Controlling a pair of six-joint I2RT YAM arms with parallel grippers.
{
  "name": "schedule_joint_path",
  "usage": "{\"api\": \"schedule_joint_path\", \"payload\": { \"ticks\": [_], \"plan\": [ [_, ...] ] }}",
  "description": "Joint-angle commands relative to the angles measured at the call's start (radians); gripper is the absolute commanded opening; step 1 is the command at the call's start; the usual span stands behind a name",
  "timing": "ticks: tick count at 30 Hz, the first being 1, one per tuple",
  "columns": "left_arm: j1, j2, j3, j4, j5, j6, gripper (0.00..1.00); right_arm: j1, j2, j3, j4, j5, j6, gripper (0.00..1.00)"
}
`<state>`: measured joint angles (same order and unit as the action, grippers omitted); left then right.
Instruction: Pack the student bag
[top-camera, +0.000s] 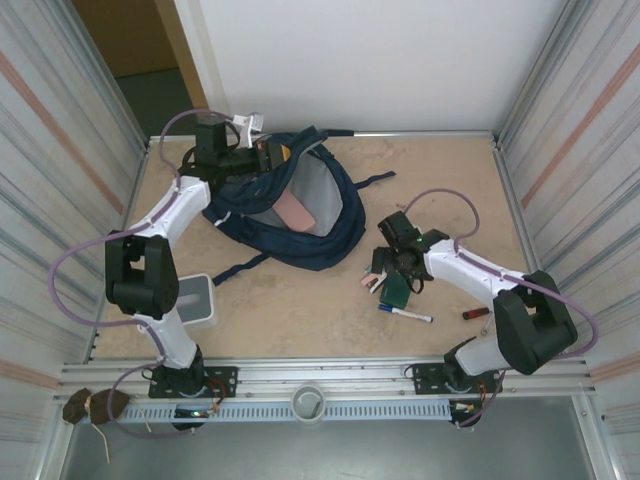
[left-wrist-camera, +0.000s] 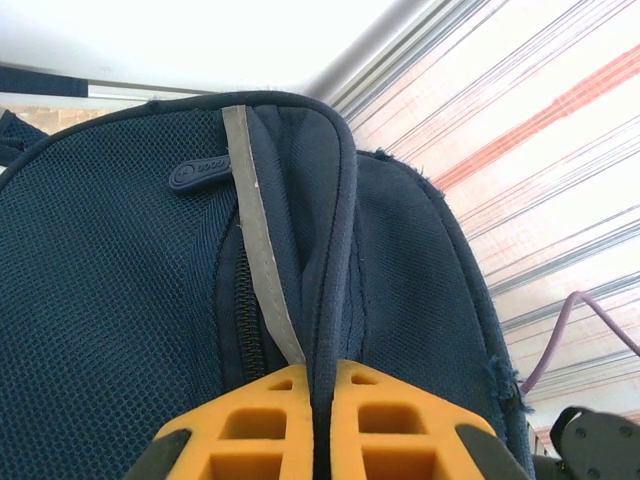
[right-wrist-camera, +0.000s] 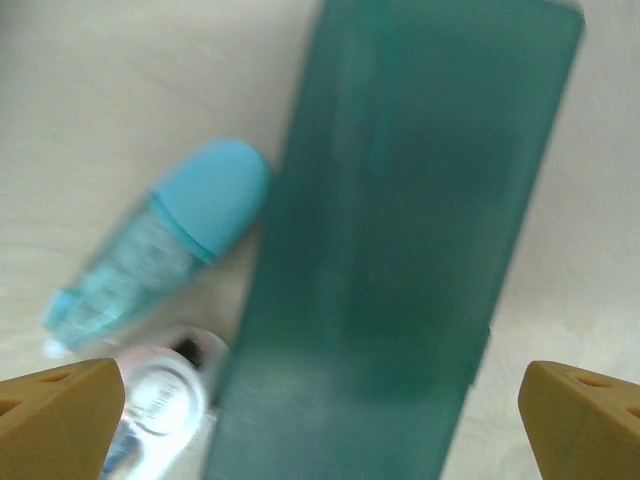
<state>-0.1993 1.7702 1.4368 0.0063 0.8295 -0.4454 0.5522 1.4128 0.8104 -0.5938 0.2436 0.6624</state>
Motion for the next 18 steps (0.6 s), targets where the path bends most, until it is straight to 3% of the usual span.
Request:
{"api": "schedule_joint_path", "payload": {
  "ticks": [1, 10, 18],
  "plan": [
    [-0.011, -0.039, -0.007, 0.087, 0.042, 0.018, 0.0, 0.044, -0.03, -0.024, -0.049, 0.086, 0.12, 0.99],
    [-0.012, -0.039, -0.023, 0.092, 0.043, 0.014, 0.0, 0.058, -0.049, -0.087, -0.024, 0.057, 0.166, 0.99],
    [-0.012, -0.04, -0.027, 0.091, 0.043, 0.018, 0.0, 0.04, -0.159, -0.094, -0.026, 0.002, 0.147, 1.0]
  ]
}}
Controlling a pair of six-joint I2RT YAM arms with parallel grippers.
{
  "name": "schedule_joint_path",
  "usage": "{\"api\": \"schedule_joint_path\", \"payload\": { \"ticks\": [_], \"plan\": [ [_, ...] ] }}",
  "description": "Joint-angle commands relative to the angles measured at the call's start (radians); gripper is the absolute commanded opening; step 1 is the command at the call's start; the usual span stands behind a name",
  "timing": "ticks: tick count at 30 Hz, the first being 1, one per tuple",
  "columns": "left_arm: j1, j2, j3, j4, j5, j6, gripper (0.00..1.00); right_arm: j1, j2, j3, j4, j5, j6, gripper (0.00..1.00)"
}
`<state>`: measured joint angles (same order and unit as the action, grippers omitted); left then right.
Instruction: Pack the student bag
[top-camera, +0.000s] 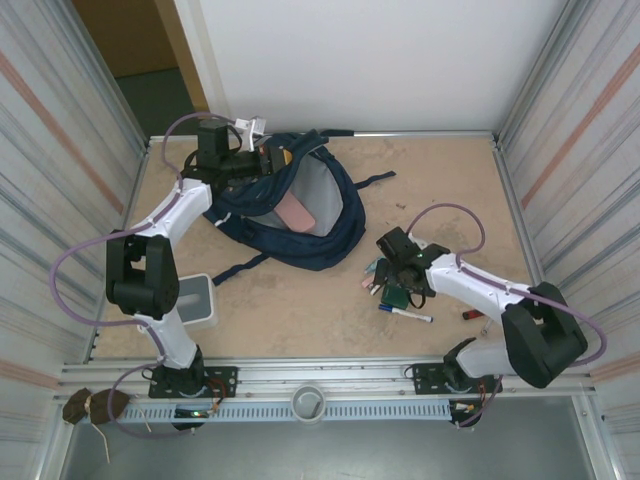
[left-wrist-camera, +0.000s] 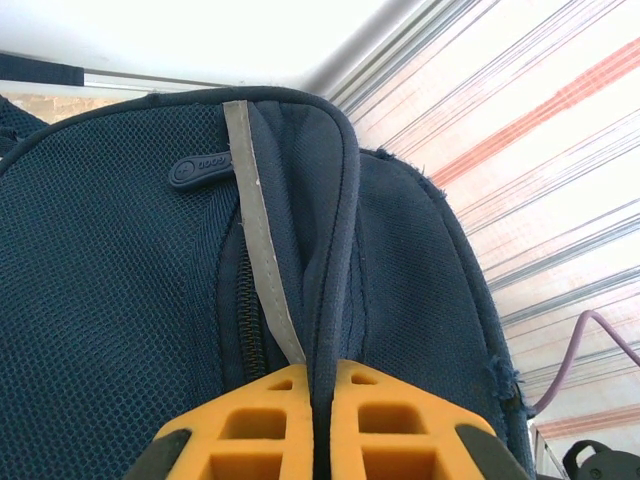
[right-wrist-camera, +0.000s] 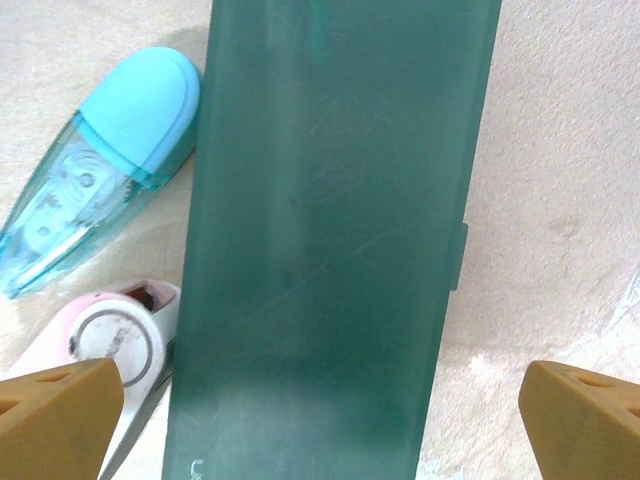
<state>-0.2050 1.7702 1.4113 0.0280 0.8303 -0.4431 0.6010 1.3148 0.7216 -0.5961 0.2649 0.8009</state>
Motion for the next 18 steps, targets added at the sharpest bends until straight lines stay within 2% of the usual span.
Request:
{"api": "schedule_joint_path", "payload": {
  "ticks": [1, 11, 18],
  "plan": [
    [-0.007, -0.04, -0.003, 0.071, 0.041, 0.015, 0.0, -0.01, -0.078, -0.006, -0.022, -0.032, 0.006, 0.99],
    [-0.007, -0.034, -0.012, 0.084, 0.042, 0.007, 0.0, 0.011, -0.154, -0.066, -0.082, -0.05, 0.033, 0.99],
    [-0.007, -0.029, -0.021, 0.088, 0.039, 0.001, 0.0, 0.026, -0.114, -0.101, -0.007, -0.097, 0.042, 0.99]
  ]
}}
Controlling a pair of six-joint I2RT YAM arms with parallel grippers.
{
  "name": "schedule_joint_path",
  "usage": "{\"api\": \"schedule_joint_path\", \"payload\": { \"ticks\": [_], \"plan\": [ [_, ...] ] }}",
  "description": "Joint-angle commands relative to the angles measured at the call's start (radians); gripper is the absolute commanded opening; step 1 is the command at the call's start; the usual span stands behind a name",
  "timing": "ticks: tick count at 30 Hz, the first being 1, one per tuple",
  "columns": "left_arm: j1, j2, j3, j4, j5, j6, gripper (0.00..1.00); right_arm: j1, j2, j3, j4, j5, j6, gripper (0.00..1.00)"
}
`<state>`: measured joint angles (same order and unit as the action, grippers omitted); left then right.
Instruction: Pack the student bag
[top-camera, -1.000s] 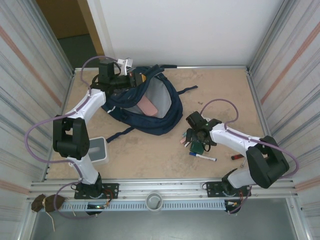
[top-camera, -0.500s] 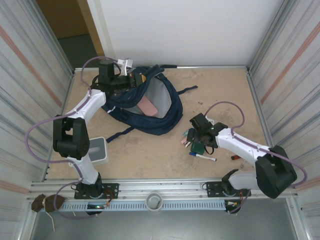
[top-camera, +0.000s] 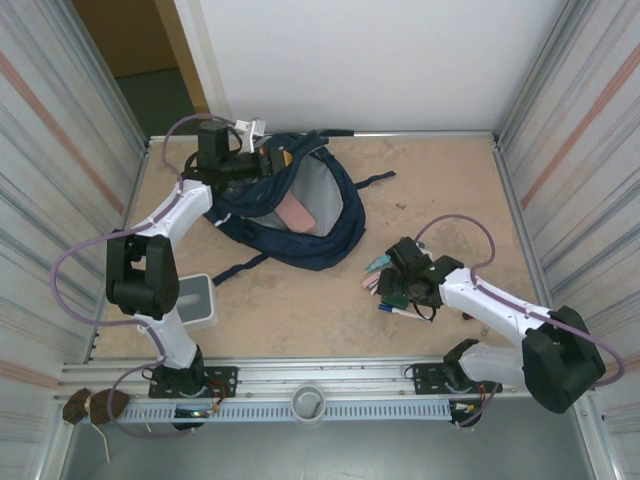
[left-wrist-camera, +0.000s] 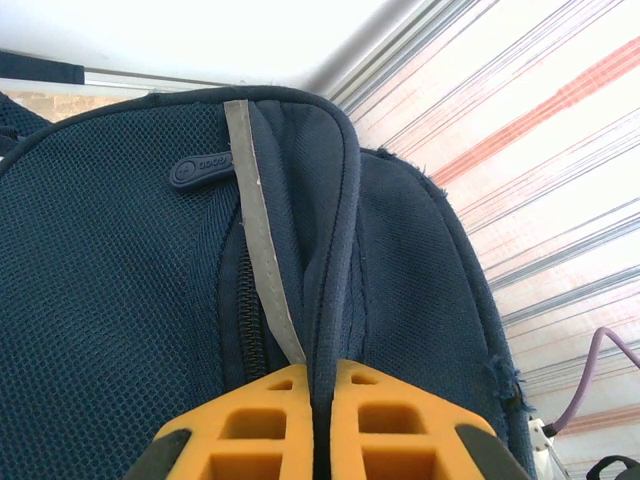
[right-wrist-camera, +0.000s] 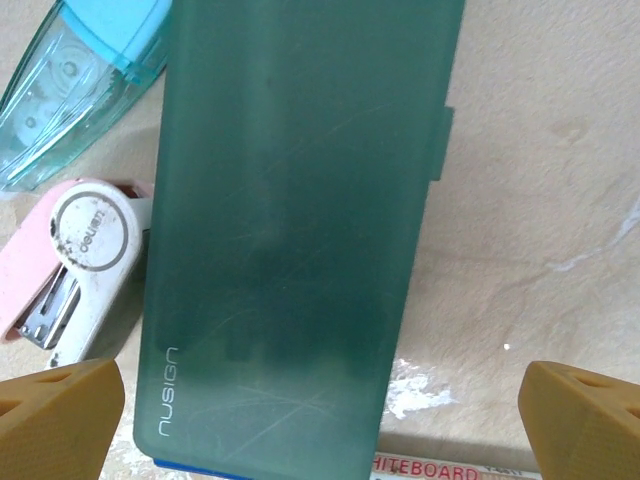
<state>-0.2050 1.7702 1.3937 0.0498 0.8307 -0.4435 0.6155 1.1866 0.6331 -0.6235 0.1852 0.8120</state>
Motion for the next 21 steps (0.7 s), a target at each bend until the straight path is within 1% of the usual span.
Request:
{"api": "schedule_joint_path", "payload": {
  "ticks": [1, 8, 12, 15, 18, 21],
  "plan": [
    [-0.007, -0.029, -0.007, 0.067, 0.04, 0.0, 0.0, 0.012, 0.022, -0.017, 0.03, -0.018, 0.032, 0.99],
    [-0.007, -0.032, -0.012, 0.063, 0.038, 0.004, 0.0, 0.007, 0.078, -0.024, 0.076, -0.028, 0.024, 0.99],
    [-0.007, -0.035, -0.012, 0.063, 0.038, 0.004, 0.0, -0.023, 0.101, -0.031, 0.075, -0.016, 0.018, 1.0],
    [-0.007, -0.038, -0.012, 0.059, 0.036, 0.012, 0.0, -0.064, 0.103, -0.041, 0.091, -0.018, -0.005, 0.93],
    [-0.007, -0.033, -0.012, 0.061, 0.034, 0.012, 0.0, -0.11, 0.122, -0.051, 0.146, -0.048, -0.038, 0.85],
    [-0.007, -0.029, -0.011, 0.061, 0.036, 0.009, 0.0, -0.151, 0.159, -0.044, 0.177, -0.059, -0.074, 0.76]
  ]
}}
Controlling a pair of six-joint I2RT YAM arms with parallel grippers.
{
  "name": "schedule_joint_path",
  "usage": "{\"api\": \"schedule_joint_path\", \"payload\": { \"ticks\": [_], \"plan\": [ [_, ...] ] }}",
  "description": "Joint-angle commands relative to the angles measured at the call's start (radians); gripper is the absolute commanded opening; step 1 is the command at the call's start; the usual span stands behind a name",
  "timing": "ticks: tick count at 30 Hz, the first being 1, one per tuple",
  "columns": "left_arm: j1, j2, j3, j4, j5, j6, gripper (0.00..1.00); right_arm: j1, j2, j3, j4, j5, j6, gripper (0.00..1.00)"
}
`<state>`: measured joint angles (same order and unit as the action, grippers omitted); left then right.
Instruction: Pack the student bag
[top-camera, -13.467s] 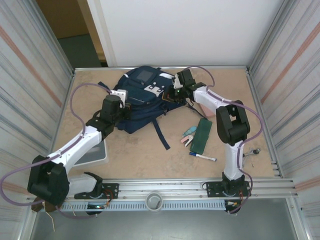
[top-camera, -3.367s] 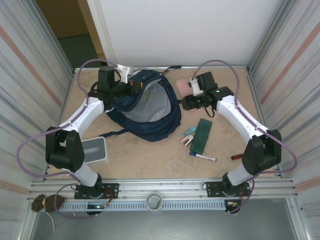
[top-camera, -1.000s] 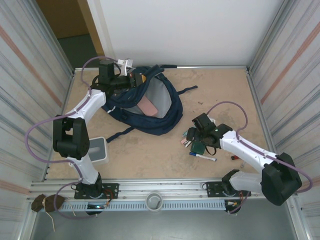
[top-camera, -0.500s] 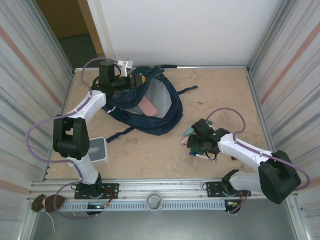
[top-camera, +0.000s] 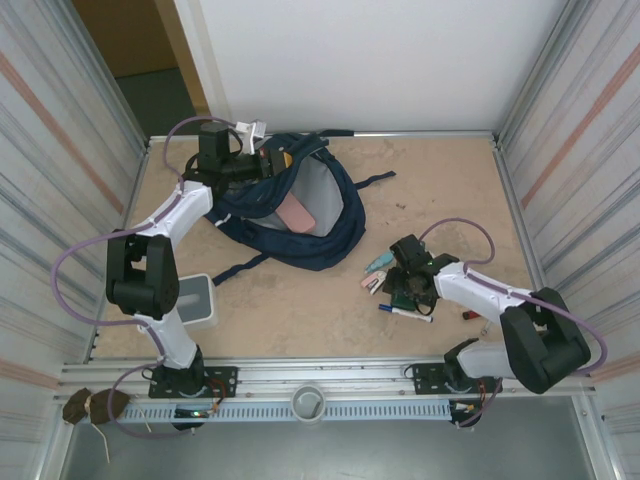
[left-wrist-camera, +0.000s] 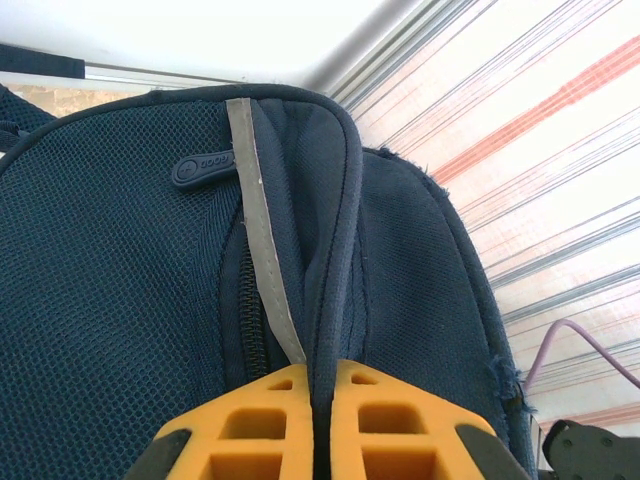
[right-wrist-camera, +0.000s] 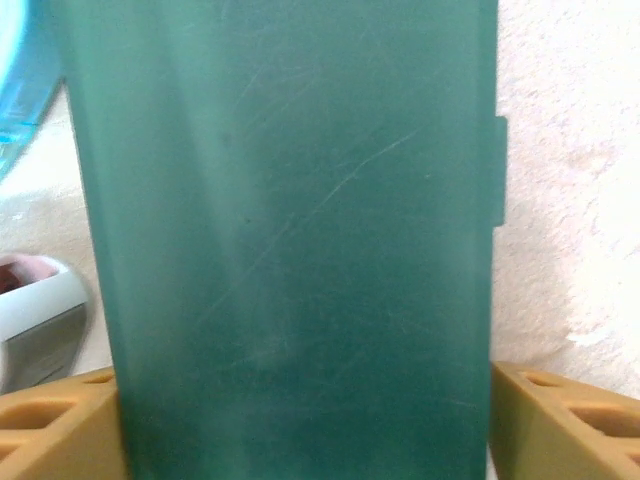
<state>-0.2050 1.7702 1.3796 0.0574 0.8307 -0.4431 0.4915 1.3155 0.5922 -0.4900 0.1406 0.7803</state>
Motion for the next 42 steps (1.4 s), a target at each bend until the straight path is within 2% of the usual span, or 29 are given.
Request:
{"api": "schedule_joint_path", "payload": {
  "ticks": [1, 3, 7, 10, 13, 16, 19, 26, 30, 33, 35, 39, 42],
  "plan": [
    [-0.007, -0.028, 0.004, 0.053, 0.035, 0.009, 0.0, -0.037, 0.036, 0.002, 0.046, -0.009, -0.056, 0.75],
    [-0.007, -0.026, 0.004, 0.052, 0.038, 0.009, 0.0, -0.063, 0.035, 0.004, 0.05, -0.003, -0.076, 0.69],
    [-0.007, -0.028, 0.005, 0.055, 0.042, 0.004, 0.0, -0.104, -0.048, 0.031, 0.023, 0.011, -0.115, 0.48],
    [-0.005, -0.026, 0.011, 0.097, 0.076, -0.021, 0.0, -0.087, -0.123, 0.08, 0.023, -0.009, -0.203, 0.45],
    [-0.004, -0.016, 0.041, 0.12, 0.127, -0.024, 0.0, -0.044, -0.115, 0.168, 0.058, -0.109, -0.299, 0.45],
    [0.006, -0.009, 0.084, 0.104, 0.151, -0.019, 0.0, 0.003, -0.009, 0.297, 0.058, -0.194, -0.381, 0.43],
    [0.009, 0.004, 0.133, 0.062, 0.18, -0.001, 0.0, 0.061, 0.13, 0.437, 0.044, -0.214, -0.477, 0.43],
    [0.009, 0.031, 0.168, 0.052, 0.215, -0.011, 0.0, 0.066, 0.486, 0.8, 0.032, -0.346, -0.6, 0.44],
    [0.01, 0.034, 0.174, 0.06, 0.217, -0.019, 0.0, 0.066, 0.705, 1.089, -0.029, -0.375, -0.625, 0.55],
    [0.01, 0.035, 0.168, 0.073, 0.222, -0.03, 0.0, 0.064, 0.783, 1.192, -0.038, -0.39, -0.613, 0.74],
    [0.011, 0.032, 0.163, 0.073, 0.219, -0.027, 0.0, 0.062, 0.765, 1.163, -0.015, -0.406, -0.596, 0.81],
    [0.012, 0.034, 0.157, 0.071, 0.213, -0.023, 0.0, 0.056, 0.648, 0.977, 0.07, -0.419, -0.556, 0.94],
    [0.012, 0.035, 0.152, 0.076, 0.211, -0.022, 0.0, 0.058, 0.552, 0.832, 0.122, -0.424, -0.503, 0.96]
  ]
}}
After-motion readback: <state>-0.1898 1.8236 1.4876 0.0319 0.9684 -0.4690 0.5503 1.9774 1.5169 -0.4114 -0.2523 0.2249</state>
